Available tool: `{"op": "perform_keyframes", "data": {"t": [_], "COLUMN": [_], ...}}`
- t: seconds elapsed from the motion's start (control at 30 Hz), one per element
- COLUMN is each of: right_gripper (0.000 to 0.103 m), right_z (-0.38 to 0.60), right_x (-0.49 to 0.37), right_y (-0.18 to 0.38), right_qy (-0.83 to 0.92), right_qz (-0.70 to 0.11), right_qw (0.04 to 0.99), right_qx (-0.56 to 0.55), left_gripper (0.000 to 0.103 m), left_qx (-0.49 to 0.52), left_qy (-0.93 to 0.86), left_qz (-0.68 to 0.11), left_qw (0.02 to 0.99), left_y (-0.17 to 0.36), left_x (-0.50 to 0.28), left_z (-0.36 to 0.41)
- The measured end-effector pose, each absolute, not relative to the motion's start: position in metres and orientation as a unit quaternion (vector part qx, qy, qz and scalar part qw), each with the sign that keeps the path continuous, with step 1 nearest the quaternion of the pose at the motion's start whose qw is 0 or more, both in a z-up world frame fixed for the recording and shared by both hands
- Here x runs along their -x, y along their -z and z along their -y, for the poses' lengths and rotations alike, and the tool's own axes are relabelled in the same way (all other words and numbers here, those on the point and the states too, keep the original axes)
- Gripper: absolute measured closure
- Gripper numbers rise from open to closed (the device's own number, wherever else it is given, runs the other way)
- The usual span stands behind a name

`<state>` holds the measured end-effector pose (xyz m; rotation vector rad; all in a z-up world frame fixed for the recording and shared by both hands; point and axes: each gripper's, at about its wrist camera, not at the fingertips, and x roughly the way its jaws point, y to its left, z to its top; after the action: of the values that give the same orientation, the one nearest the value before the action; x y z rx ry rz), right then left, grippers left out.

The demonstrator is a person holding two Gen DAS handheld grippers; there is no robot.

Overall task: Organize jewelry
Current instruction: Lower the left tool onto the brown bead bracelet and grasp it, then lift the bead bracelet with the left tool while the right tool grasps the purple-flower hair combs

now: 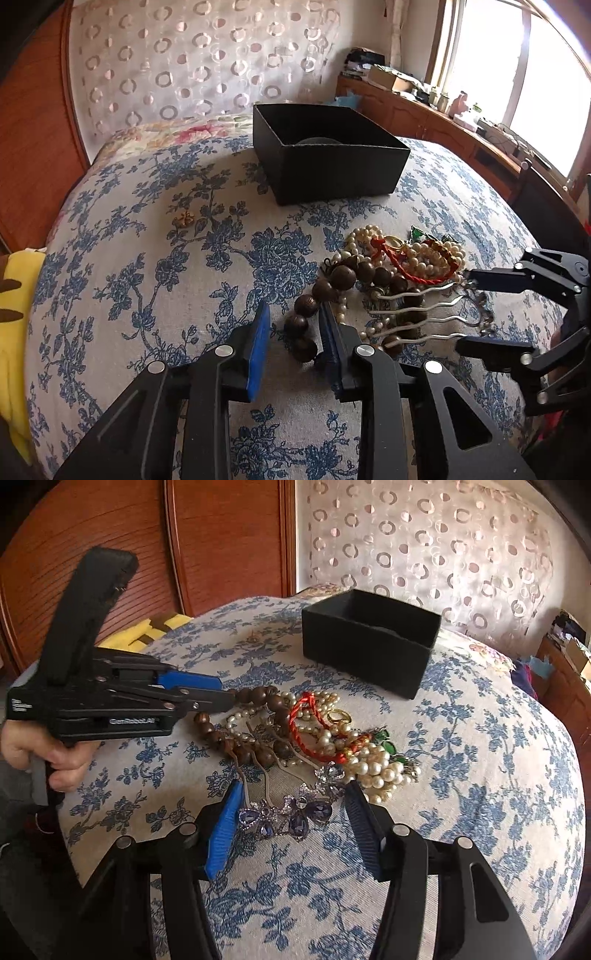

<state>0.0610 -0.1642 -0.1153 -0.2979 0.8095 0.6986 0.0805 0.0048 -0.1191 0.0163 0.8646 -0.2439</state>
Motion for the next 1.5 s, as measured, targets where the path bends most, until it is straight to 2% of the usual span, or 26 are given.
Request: {"op": "perform_keyframes", "data": {"t": [0.03,0.07,0.17,0.83,1.5], "right_gripper": [0.044,0.044,0.044,0.044,0.044], "right_z": [0.166,0.169,0.178,0.207,0.2], "right_x": [-0.06,-0.06,-0.059,-0.069,-0.136], "right_y": [0.114,0.112,0.109,0.079,0.048], "right_qy": [-0.331,-0.329,-0.325,-0.299,-0.297], "right_qz": [-0.383,-0.381,-0.38,-0.348,-0.317], "right_qw": [0.851,0.852,0.856,0.882,0.893], "right_qx": [0.141,0.14,0.135,0.111,0.118], "left_gripper": [0.079,0.088,0.091,0.091,0.091], "left_qx": [-0.009,-0.009,-0.01,0.007,-0.016], "left_qy": [0.119,0.122,0.126,0.152,0.133], "left_qz": [-0.418,-0.418,-0.416,-0.297,-0.265], "left_qw": [0.901,0.9,0.901,0.943,0.955], "left_y": [0.119,0.119,0.118,0.012,-0.024], "left_x": [-0.082,-0.083,-0.084,-0.07,-0.118], "left_z": [-0.004,-0.003,-0.002,0.007,0.0]}}
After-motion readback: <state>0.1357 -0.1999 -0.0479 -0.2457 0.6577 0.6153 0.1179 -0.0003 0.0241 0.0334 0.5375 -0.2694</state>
